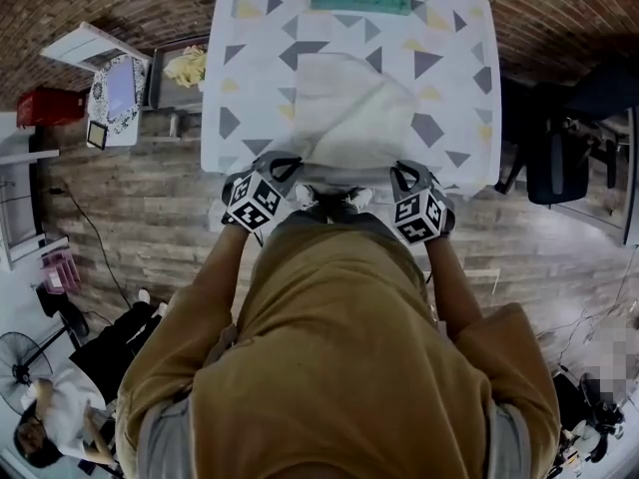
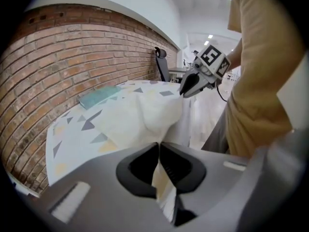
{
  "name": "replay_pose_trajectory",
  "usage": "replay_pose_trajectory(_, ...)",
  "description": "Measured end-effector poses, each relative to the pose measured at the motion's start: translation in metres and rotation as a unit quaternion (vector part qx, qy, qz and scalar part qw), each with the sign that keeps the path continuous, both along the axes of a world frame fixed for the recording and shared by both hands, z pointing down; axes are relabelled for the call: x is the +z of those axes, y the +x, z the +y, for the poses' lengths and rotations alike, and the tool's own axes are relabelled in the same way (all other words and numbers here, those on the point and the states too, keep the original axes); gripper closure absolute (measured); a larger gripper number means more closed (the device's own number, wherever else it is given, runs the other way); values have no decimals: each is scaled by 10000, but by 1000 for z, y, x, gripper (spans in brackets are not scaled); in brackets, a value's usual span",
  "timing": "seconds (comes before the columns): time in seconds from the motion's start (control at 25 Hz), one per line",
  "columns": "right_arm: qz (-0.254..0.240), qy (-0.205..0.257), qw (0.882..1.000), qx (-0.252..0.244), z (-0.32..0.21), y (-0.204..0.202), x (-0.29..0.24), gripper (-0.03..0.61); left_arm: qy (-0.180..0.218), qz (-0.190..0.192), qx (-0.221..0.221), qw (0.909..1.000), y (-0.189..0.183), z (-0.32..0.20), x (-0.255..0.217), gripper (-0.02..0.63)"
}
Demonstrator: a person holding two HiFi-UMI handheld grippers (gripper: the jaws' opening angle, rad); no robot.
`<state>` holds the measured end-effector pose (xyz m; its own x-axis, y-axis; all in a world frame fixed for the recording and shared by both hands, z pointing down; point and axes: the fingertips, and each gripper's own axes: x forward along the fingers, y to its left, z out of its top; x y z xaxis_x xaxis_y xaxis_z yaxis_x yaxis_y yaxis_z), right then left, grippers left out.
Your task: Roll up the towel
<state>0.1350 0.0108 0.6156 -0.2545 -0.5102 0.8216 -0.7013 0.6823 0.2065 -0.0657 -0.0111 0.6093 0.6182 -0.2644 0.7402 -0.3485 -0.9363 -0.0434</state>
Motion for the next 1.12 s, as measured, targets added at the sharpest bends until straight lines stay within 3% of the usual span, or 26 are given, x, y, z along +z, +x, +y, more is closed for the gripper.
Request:
replay_pose_trajectory(0.28,-41,-192,9998,-51,12,4,4,557,-146,90,117,9998,-5,7,6,540)
replay_pose_trajectory(0.44,-382,-420,9983,-129,1,5,-9,558,-600,491,170,9968,-4,-8,-6,540)
replay_pose_trajectory(0.56,-706,-764,9943,-218,-16,5,-19,558,-990,569,283,9931,-7,-24,-4,540)
replay_pose_trajectory(0.68,-641,-1271,9876,-659,-20,7,-22,558,-1381,158,1113,9840,-9,-15,-7,540)
replay_pose_trajectory(0.76,-576,-1598,9808,-954,-16,9,-27,558,-1621,-231,1865,9687,-11,4,-10,540)
replay_pose_trajectory(0.84,-642,-1802,9757,-1070,-15,11,-32,558,-1782,-264,2237,9579,-6,14,-13,540)
replay_pose_trajectory(0.96,-1081,-1903,9719,-871,-25,10,-29,558,-2031,417,1772,9621,7,-2,-16,540)
replay_pose_trajectory(1.04,-1529,-2025,9663,-426,-37,12,-21,558,-2431,1167,927,9585,13,-26,-14,540)
replay_pose_trajectory(1.12,-1723,-2065,9631,129,-50,18,-7,558,-2668,1526,-15,9516,10,-51,-2,540)
